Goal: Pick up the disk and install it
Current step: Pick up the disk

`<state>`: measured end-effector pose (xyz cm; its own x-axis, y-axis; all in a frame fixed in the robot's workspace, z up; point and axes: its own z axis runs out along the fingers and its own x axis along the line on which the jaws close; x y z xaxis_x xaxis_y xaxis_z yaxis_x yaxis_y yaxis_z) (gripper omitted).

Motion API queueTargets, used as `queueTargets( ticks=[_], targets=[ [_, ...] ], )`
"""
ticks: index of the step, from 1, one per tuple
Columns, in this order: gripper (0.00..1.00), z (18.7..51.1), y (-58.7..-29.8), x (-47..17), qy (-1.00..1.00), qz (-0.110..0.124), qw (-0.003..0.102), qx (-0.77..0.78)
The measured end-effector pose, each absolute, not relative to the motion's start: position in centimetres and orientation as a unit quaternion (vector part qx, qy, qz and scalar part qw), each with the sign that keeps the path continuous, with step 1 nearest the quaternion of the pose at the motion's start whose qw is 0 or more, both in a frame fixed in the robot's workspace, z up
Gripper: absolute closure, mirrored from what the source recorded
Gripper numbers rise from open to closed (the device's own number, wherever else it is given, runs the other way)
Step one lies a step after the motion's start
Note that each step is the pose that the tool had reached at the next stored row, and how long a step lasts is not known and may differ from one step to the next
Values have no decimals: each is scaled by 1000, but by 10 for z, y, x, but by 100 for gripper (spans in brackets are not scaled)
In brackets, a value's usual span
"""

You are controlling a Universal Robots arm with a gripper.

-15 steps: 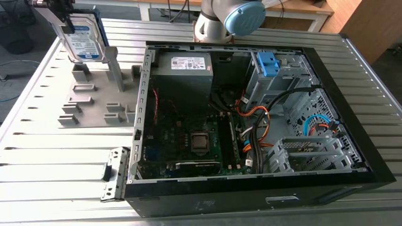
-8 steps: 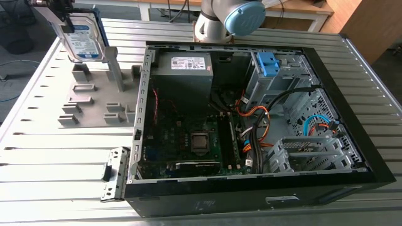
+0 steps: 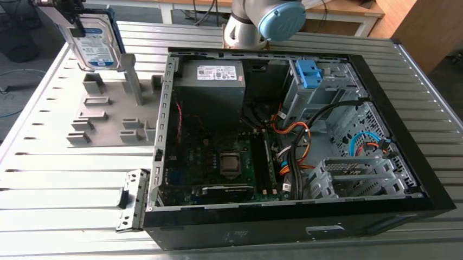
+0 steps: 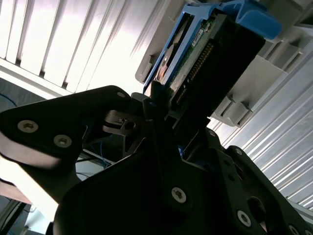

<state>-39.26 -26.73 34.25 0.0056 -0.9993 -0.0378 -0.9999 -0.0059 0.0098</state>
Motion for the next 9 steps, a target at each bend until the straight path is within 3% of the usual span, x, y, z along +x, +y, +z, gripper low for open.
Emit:
queueTargets(
  ticks=[9],
  targets=[
    [64, 345, -267, -393, 705, 17, 10, -709]
  ],
)
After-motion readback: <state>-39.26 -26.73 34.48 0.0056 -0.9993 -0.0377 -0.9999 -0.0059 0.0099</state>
